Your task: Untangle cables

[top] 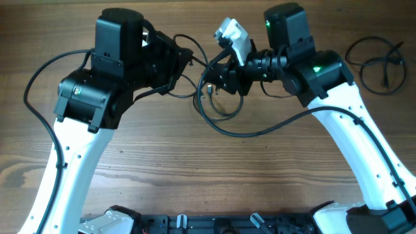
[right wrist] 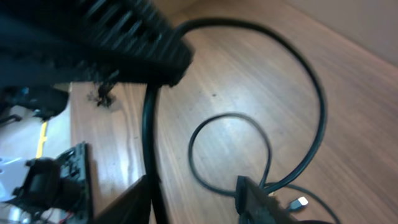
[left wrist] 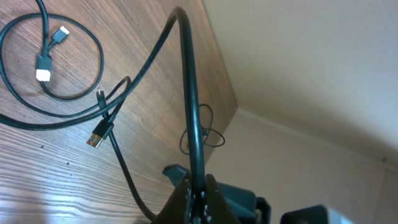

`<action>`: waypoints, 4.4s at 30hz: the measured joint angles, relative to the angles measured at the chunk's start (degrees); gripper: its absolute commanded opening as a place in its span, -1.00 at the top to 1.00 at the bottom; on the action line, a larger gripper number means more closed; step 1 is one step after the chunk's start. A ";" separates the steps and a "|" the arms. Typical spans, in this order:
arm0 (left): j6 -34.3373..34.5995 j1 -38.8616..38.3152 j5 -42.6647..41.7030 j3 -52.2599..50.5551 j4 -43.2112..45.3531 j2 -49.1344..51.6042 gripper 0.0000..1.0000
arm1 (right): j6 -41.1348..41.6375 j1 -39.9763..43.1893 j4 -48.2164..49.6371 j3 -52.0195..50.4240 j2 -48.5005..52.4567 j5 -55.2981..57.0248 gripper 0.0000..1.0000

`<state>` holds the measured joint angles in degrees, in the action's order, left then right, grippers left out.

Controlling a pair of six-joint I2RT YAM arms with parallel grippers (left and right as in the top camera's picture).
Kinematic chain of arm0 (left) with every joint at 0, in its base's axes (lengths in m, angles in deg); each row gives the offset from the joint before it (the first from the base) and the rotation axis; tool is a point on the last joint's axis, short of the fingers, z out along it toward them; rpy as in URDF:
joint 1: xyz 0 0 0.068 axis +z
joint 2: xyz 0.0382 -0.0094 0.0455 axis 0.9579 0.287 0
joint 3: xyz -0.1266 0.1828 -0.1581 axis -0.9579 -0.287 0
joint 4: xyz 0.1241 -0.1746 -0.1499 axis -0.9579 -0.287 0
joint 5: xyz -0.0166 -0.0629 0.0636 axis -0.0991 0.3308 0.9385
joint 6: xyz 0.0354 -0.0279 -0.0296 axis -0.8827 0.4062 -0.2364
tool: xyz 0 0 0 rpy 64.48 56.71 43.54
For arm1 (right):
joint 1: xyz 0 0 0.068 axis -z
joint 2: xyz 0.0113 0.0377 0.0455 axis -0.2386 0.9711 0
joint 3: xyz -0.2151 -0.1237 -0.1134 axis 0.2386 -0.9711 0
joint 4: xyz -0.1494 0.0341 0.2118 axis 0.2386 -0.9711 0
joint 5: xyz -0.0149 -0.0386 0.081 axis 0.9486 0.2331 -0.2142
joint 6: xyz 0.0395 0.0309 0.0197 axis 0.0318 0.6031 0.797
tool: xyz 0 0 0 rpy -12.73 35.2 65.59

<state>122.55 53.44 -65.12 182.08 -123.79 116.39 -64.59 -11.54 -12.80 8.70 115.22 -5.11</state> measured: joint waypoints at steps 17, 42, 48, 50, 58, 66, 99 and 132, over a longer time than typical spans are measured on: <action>0.35 -0.22 36.52 0.02 -15.41 4.20 -0.23 | 27.87 0.00 -31.61 -0.11 0.02 23.69 0.91; -15.98 6.08 36.74 0.02 -15.41 7.41 -0.36 | 26.88 41.59 -29.11 31.76 -0.48 11.17 0.91; -18.03 6.08 35.32 0.02 -15.19 7.41 -0.36 | 27.12 63.36 -31.82 31.76 -0.72 12.48 0.91; -18.16 6.08 35.08 0.02 -15.21 7.41 -0.36 | 27.30 69.11 -31.82 31.76 -0.76 12.70 0.91; -19.04 6.08 34.69 0.02 -15.41 7.41 -0.22 | 29.70 76.52 -31.76 30.93 3.02 21.38 0.92; -19.28 6.08 33.14 0.02 -12.81 7.41 -0.20 | 31.61 76.52 -31.17 29.33 13.70 28.57 0.91; -33.11 19.06 18.99 0.02 -5.29 7.41 -0.88 | 17.40 29.14 -23.45 8.61 9.29 13.86 -0.62; -33.35 22.95 17.75 0.02 -10.91 7.41 -1.00 | 17.38 2.67 -15.39 7.37 37.75 39.12 0.25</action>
<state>89.19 76.39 -47.38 182.11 -134.69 123.80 -47.22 -8.87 -28.19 16.06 152.97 34.02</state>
